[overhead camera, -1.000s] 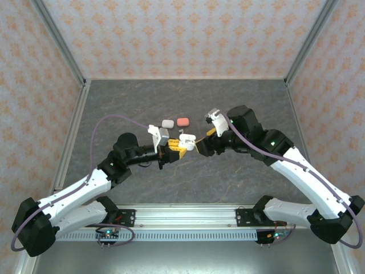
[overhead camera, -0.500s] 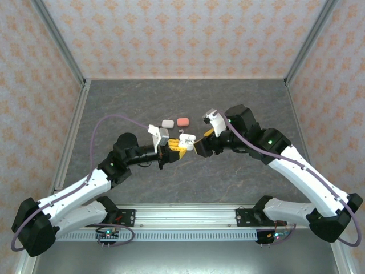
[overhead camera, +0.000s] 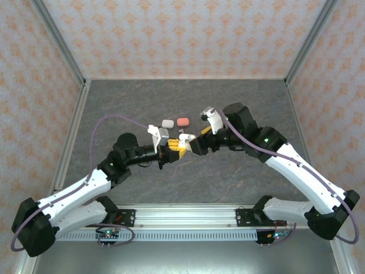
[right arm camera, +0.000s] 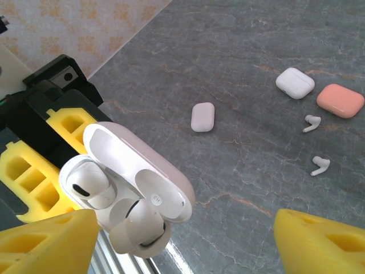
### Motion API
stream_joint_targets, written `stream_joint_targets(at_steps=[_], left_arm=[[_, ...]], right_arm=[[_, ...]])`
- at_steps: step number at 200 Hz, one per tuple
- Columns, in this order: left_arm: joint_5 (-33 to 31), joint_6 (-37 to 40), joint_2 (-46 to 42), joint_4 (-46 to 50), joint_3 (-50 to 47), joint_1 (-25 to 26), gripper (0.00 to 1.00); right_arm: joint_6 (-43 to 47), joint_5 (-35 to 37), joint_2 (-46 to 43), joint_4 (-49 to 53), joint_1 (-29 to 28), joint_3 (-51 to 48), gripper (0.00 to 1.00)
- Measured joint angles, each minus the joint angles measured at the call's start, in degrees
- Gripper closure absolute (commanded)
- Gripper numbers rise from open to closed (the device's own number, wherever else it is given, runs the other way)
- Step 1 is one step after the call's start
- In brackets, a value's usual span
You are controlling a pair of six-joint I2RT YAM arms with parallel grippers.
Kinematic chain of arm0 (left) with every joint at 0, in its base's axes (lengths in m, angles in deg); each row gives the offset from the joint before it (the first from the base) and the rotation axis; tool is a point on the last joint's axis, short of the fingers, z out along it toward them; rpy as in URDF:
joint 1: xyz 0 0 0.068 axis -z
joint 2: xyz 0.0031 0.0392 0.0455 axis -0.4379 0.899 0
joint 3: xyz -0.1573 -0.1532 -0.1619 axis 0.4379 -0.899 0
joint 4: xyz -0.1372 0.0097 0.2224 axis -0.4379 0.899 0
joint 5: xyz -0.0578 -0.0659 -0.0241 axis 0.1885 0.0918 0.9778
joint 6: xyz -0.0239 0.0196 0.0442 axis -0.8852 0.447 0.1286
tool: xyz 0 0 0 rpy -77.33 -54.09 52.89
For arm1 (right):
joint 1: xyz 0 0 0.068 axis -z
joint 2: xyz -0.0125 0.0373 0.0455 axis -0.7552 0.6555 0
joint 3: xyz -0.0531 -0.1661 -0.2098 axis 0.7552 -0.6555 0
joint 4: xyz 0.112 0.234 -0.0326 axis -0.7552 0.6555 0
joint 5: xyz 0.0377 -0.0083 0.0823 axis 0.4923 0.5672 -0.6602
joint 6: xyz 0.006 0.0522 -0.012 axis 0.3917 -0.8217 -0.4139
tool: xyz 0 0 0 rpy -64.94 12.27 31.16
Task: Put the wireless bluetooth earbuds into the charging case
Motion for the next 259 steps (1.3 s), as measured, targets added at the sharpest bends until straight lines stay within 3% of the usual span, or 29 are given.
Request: stream_joint_targets(at_steps=[37, 66, 94, 259], left_arm=[[0.00, 0.00, -0.33, -0.02, -0.13, 0.00, 1.00], [0.00, 0.00, -0.68, 0.00, -0.66, 0.00, 1.00], [0.00, 0.00, -0.70, -0.02, -0.68, 0.00, 1.00], [0.00, 0.00, -0.70, 0.00, -0.68, 0.00, 1.00]], right_arm=[[-0.57, 0.13, -1.73, -0.72, 0.31, 0.00, 0.12], [-0.96, 1.95, -5.01, -0.66, 1.20, -0.02, 0.22], [-1.11, 3.21, -6.36, -0.48, 1.49, -0.61, 0.24], [-1.57, -0.07, -1.99, -0.52, 1.49, -2.36, 0.26]])
